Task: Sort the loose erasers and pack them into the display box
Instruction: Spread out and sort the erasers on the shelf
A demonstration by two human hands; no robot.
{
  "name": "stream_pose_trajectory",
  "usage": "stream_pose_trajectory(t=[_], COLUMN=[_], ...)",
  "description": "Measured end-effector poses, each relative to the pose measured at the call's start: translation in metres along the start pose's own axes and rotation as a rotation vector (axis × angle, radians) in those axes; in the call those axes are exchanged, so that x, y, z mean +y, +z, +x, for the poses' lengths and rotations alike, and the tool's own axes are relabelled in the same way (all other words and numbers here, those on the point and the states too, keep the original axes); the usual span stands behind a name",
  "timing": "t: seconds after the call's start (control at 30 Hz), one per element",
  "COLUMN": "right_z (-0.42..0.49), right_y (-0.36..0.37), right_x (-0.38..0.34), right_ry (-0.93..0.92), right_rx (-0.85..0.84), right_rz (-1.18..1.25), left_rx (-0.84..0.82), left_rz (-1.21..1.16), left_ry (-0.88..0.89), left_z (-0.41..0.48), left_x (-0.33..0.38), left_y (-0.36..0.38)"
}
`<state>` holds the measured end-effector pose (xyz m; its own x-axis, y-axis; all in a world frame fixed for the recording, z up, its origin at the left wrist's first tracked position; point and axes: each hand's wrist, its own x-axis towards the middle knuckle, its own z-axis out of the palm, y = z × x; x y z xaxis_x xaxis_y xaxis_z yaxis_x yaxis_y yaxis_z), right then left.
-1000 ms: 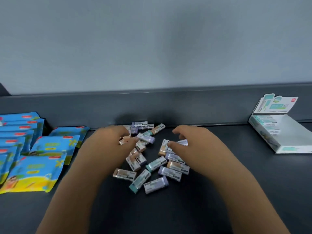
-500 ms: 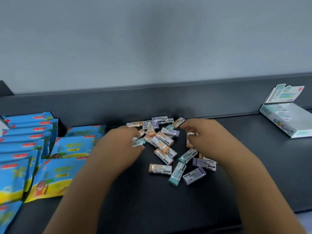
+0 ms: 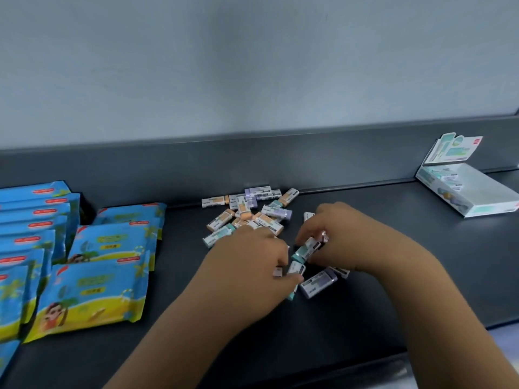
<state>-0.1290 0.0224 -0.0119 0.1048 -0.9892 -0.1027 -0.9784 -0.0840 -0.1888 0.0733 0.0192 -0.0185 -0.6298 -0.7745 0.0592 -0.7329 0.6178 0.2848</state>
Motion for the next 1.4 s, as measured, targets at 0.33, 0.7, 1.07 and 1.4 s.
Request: stream_pose_trajectory(t=[0.33,0.7,1.07,1.4], right_z=[0.001,-0.015,-0.036,-0.047], right_y=[0.010,0.006,-0.020,-0.033], right_x=[0.007,0.024,0.098,0.172], right_ry=[-0.053,-0.059,-0.150,-0.203], right_rx=[0.149,0.268,0.328,0.343], right_rz=[0.102,0.292,0.362,0.039], left_rx=[0.081,0.225,0.360,0.275], left_rz=[0.014,0.243,0.218,0.085], left_ry=[-0.096,-0.085,-0.094,-0.009], left_z=[0.000,0.004,0.036,0.074], left_x=[0.015,0.031,0.082,0.133], left_y=[0.016,0.023,0.038,0.048])
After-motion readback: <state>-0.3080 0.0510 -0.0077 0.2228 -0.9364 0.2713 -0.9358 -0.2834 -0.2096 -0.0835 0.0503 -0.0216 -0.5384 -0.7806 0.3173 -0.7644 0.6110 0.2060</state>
